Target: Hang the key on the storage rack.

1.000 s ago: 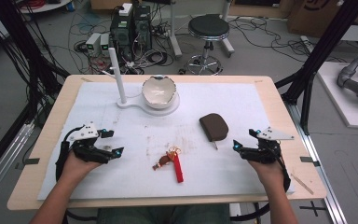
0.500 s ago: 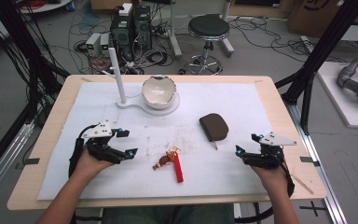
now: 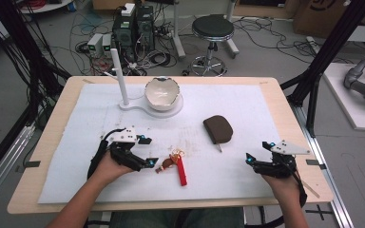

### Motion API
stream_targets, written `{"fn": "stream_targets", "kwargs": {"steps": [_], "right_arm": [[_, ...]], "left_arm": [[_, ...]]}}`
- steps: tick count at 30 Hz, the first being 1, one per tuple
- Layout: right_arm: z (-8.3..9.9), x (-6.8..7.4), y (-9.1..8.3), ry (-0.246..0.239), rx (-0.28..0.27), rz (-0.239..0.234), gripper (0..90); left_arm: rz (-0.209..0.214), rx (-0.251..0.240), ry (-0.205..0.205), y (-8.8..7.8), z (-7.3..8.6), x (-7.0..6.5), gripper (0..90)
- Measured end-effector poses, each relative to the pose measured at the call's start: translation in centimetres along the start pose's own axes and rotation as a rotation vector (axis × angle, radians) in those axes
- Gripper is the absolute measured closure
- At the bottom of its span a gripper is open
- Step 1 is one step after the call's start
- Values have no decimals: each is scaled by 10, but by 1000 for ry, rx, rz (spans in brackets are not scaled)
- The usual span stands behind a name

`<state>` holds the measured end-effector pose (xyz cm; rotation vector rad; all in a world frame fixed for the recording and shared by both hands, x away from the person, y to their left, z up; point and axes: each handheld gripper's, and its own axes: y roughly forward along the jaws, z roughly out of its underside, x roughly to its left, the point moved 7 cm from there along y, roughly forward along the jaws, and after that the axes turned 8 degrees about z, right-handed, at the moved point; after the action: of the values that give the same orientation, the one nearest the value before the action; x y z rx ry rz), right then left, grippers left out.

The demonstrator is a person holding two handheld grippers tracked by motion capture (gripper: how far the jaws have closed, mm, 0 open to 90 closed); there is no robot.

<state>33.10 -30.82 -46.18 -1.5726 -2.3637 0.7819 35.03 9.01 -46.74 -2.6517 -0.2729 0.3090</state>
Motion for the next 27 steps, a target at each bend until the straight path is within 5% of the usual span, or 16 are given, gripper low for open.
{"fn": "stream_targets", "kwargs": {"steps": [13,27], "right_arm": [[0,2,0,-6,1,-3,202],[0,4,1,-14,4,-7,202]], "left_arm": [[36,103,33,39,5,-12,170],[41,166,36,54,10,-13,190]]}}
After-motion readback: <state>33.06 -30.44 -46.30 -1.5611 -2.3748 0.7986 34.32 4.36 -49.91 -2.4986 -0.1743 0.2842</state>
